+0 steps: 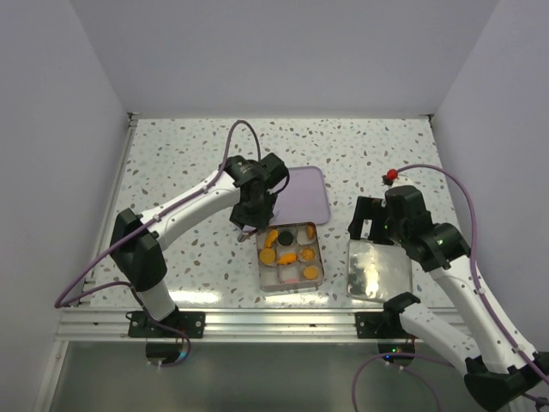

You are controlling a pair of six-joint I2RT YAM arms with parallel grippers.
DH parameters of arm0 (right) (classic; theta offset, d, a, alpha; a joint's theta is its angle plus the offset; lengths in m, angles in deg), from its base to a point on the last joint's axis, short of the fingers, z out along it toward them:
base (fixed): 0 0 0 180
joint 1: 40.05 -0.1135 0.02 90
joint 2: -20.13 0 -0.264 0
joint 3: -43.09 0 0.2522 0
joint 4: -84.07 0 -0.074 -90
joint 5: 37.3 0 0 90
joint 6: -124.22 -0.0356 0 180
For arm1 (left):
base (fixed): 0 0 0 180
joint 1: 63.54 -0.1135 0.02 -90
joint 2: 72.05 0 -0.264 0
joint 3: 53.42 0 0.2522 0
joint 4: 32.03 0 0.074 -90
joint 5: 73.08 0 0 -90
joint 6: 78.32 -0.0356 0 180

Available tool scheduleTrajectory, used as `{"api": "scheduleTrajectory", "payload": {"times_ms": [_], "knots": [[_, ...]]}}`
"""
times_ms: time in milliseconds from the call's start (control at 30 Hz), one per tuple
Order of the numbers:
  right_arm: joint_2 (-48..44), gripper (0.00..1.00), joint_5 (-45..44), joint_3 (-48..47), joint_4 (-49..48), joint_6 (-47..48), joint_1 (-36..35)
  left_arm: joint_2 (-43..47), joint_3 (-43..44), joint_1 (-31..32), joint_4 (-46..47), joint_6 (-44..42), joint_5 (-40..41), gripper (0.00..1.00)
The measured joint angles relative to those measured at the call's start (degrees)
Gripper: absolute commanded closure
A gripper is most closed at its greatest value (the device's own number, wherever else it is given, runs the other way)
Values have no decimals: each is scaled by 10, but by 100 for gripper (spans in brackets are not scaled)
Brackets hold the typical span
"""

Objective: Pack the cookies

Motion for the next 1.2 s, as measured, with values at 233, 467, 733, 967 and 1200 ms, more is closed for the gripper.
{"api": "scheduleTrajectory", "payload": {"times_ms": [233, 467, 733, 967, 1200], "knots": [[-1, 1, 0, 0, 0, 0, 0, 1, -11, -15, 7, 2, -13, 55], [-1, 1, 0, 0, 0, 1, 0, 5, -45, -33, 14, 3, -24, 62], [-1, 1, 0, 0, 0, 4, 0, 23, -28, -47, 6, 0, -19, 61], [-1, 1, 0, 0, -3, 4, 0, 38, 54, -50, -13, -19, -19, 60], [-1, 1, 0, 2, -7, 4, 0, 127, 37, -49, -27, -38, -49, 60]]}}
